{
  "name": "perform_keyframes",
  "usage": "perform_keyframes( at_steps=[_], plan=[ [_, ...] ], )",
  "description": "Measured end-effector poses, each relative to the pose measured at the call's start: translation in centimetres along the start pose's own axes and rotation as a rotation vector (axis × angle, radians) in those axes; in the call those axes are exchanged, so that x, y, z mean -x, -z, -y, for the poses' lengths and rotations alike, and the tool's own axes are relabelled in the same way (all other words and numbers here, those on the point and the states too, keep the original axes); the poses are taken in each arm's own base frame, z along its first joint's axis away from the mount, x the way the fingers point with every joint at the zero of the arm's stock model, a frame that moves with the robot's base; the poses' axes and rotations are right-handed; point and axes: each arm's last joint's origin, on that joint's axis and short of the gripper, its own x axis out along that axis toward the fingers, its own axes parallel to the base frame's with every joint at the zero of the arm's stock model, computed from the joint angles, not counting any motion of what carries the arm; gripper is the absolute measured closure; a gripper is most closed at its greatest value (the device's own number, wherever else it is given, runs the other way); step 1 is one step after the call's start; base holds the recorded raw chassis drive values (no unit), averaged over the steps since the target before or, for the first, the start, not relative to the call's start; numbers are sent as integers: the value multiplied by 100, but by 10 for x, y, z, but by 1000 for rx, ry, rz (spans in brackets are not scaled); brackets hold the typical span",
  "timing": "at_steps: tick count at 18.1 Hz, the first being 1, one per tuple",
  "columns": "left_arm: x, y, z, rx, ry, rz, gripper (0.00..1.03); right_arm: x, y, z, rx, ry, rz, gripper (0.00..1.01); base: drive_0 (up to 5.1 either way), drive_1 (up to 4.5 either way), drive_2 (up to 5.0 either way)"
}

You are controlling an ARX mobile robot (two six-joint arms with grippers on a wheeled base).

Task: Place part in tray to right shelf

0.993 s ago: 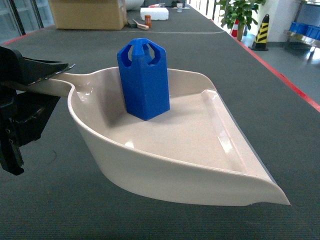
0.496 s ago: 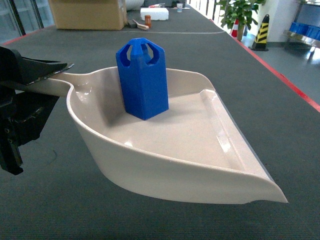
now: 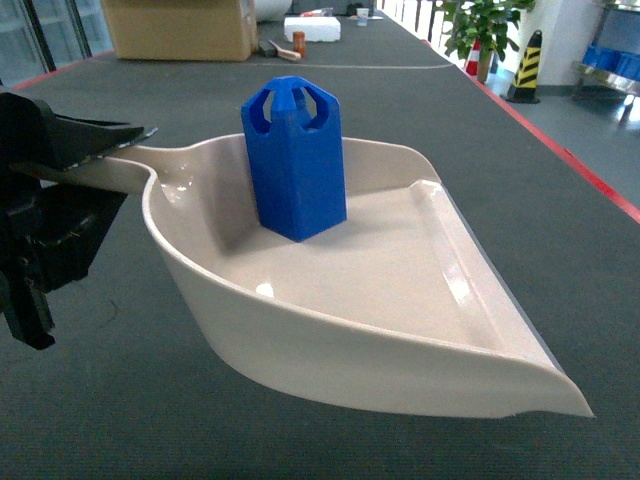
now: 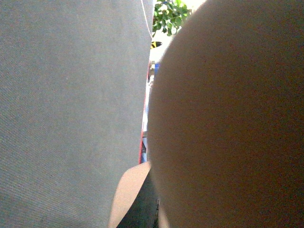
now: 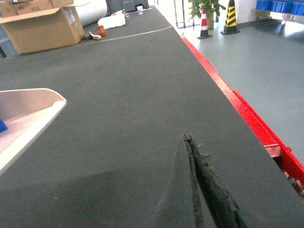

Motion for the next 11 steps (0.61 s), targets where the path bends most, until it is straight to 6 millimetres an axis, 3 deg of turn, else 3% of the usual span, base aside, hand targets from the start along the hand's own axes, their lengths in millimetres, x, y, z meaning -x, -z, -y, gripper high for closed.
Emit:
perform_keyframes(
  at_steps=[11],
  plan=[
    [0, 0, 0, -2, -3, -1, 88, 0, -1, 0, 0, 0, 6, 99, 0, 0, 0]
  ],
)
